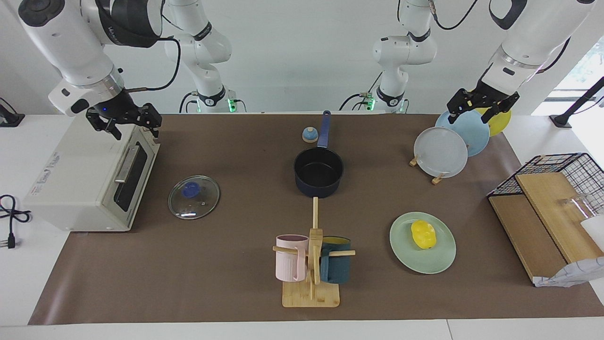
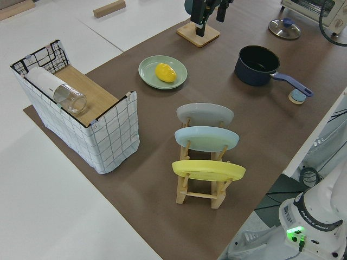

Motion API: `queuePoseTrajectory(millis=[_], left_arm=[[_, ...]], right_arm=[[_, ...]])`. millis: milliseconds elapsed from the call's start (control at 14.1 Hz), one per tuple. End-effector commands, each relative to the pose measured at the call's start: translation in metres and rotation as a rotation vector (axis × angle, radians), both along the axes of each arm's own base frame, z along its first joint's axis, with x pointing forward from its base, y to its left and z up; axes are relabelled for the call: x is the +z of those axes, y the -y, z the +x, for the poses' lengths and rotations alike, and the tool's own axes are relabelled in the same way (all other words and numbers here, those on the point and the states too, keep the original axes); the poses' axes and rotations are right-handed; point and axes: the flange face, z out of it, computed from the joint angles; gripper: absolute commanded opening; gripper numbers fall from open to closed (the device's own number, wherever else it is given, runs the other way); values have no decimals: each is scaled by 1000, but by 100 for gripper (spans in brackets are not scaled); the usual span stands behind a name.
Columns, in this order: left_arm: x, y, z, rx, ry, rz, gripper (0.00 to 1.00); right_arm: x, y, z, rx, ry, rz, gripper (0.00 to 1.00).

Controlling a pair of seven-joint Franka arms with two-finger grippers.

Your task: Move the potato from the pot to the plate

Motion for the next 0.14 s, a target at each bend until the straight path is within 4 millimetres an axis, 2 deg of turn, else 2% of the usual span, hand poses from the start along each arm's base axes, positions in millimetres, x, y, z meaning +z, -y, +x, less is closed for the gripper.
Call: queuePoseTrajectory(millis=[0,71], left_arm=[[1,-6,-1,5,-10,16,100],[1,-6,-1,2,-9,15,100]], right_arm=[[0,4,0,-28,5,10,100],[1,4,0,-28,7,8,100]])
